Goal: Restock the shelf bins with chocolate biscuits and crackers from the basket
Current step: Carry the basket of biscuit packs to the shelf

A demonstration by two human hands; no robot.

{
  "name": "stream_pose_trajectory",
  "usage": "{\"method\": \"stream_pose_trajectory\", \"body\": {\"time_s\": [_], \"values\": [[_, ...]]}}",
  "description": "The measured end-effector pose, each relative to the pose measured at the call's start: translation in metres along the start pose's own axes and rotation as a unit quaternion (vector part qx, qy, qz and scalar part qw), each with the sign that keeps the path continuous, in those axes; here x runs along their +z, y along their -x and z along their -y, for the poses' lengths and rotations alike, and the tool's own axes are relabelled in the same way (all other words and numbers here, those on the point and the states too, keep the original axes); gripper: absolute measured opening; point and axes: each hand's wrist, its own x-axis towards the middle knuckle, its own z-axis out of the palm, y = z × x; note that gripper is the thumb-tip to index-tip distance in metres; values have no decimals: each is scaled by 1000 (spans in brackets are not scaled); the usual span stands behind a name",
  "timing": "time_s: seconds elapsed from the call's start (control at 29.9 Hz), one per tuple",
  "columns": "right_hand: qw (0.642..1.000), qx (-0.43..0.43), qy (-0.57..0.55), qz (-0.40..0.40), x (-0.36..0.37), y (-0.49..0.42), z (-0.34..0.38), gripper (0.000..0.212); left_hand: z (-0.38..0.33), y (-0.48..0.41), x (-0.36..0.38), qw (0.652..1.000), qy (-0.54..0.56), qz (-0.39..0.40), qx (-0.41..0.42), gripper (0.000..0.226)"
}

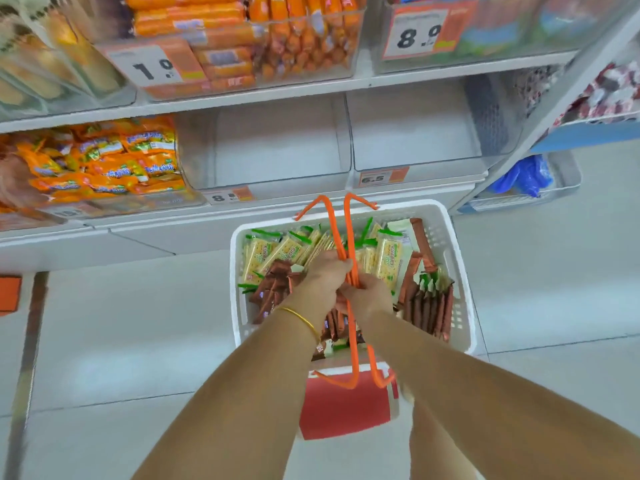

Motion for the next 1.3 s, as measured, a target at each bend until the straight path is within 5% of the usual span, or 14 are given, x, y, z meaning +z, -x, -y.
{"method": "stream_pose_trajectory", "body": {"time_s": [0.27,0.6,1.0,1.3], "values": [[999,14,-31,-23,2,-76,-36,17,23,-75,23,999,20,40,-12,14],[999,16,-26,-32,-11,-149,-63,14,53,-148,2,999,49,-7,-4,14],[975,-118,188,23,30,-216,-65,17,60,-197,4,995,95,-32,23,16],[944,-243,205,87,43,-239,-86,30,71,-219,-2,982,-27,49,182,23]]}}
